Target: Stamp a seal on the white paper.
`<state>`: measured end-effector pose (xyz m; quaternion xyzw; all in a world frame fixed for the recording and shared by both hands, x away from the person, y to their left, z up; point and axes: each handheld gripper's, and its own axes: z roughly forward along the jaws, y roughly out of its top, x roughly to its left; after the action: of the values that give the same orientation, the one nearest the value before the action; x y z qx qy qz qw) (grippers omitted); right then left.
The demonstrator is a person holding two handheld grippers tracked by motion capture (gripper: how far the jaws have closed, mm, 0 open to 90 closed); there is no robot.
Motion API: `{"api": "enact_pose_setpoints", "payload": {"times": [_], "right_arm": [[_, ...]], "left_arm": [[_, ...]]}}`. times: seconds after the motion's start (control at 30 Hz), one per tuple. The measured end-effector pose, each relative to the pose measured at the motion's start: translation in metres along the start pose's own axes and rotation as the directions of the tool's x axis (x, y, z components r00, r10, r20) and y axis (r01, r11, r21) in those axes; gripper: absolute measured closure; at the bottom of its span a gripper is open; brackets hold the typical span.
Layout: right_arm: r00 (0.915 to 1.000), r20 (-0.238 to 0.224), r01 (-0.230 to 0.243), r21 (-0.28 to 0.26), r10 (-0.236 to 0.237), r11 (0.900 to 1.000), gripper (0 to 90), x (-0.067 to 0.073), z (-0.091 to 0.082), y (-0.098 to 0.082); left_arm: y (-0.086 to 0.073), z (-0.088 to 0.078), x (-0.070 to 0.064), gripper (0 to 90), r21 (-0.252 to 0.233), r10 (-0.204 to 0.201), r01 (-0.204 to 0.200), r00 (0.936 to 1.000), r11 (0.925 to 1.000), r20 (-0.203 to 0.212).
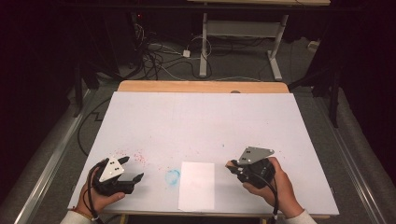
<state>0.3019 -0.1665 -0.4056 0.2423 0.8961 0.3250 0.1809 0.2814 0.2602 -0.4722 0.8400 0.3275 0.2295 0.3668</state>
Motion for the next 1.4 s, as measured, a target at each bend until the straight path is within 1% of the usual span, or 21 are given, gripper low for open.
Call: {"api": "enact_pose_setpoints", "payload": {"times": [0.07, 0.2, 0.33, 0.53, 0.6, 0.73, 0.77, 0.8, 0.83, 0.93, 1.07, 1.17, 1.33, 1.4], "right_arm": [[0.9999, -0.009, 0.014, -0.003, -0.014, 1.000, 76.2, 0.004, 0.004, 0.006], [0.9985, -0.028, 0.046, -0.005, -0.047, 0.999, 76.2, 0.011, 0.011, 0.015], [0.9975, -0.040, 0.058, -0.003, -0.058, 0.998, 76.2, 0.016, 0.016, 0.022], [0.9948, -0.067, 0.077, 0.001, -0.077, 0.997, 76.2, 0.022, 0.026, 0.030], [0.9945, -0.072, 0.077, 0.006, -0.077, 0.997, 76.2, 0.024, 0.028, 0.033], [0.9912, -0.092, 0.096, 0.014, -0.094, 0.995, 76.2, 0.029, 0.035, 0.037], [0.9901, -0.099, 0.101, 0.012, -0.100, 0.995, 76.2, 0.031, 0.037, 0.038], [0.9902, -0.103, 0.096, 0.018, -0.094, 0.995, 76.2, 0.032, 0.039, 0.039], [0.9887, -0.110, 0.104, 0.018, -0.102, 0.994, 76.2, 0.033, 0.041, 0.039], [0.9870, -0.120, 0.111, 0.029, -0.107, 0.993, 76.2, 0.037, 0.046, 0.041], [0.9821, -0.139, 0.133, 0.037, -0.127, 0.990, 76.2, 0.044, 0.052, 0.044], [0.9798, -0.148, 0.144, 0.056, -0.135, 0.988, 76.3, 0.050, 0.057, 0.044], [0.9759, -0.158, 0.165, 0.085, -0.150, 0.983, 76.2, 0.056, 0.068, 0.042], [0.9768, -0.158, 0.161, 0.101, -0.144, 0.982, 76.3, 0.057, 0.072, 0.041]], "left_arm": [[0.001, 0.000, 0.000, 21.0, 0.005, 0.004, -0.004, 1.0000, 1.0000, 0.001], [0.003, 0.000, -0.003, 21.0, -0.001, 0.018, -0.018, 0.9998, 0.9998, -0.003], [0.003, 0.002, -0.004, 21.0, 0.010, 0.023, -0.023, 0.9997, 0.9997, 0.000], [0.004, 0.001, -0.004, 21.0, 0.005, 0.024, -0.024, 0.9997, 0.9997, -0.005], [0.004, 0.001, -0.005, 21.0, 0.012, 0.029, -0.029, 0.9996, 0.9995, -0.006], [0.003, 0.000, -0.004, 21.0, 0.012, 0.027, -0.026, 0.9996, 0.9996, -0.009], [0.003, 0.000, -0.004, 21.0, 0.010, 0.025, -0.025, 0.9997, 0.9996, -0.007], [0.002, -0.001, -0.004, 21.0, 0.008, 0.023, -0.023, 0.9997, 0.9997, -0.005], [0.002, -0.001, -0.004, 21.0, 0.005, 0.022, -0.022, 0.9997, 0.9998, -0.005], [0.002, -0.001, -0.003, 21.0, 0.008, 0.020, -0.020, 0.9997, 0.9998, -0.011], [0.003, -0.001, -0.004, 21.0, 0.011, 0.026, -0.025, 0.9996, 0.9996, -0.009], [0.003, -0.001, -0.004, 21.0, 0.006, 0.023, -0.023, 0.9997, 0.9997, -0.010], [0.003, -0.001, -0.003, 21.0, 0.010, 0.027, -0.027, 0.9996, 0.9996, -0.009], [0.003, -0.001, -0.003, 21.0, 0.011, 0.029, -0.029, 0.9995, 0.9995, -0.007]]}}
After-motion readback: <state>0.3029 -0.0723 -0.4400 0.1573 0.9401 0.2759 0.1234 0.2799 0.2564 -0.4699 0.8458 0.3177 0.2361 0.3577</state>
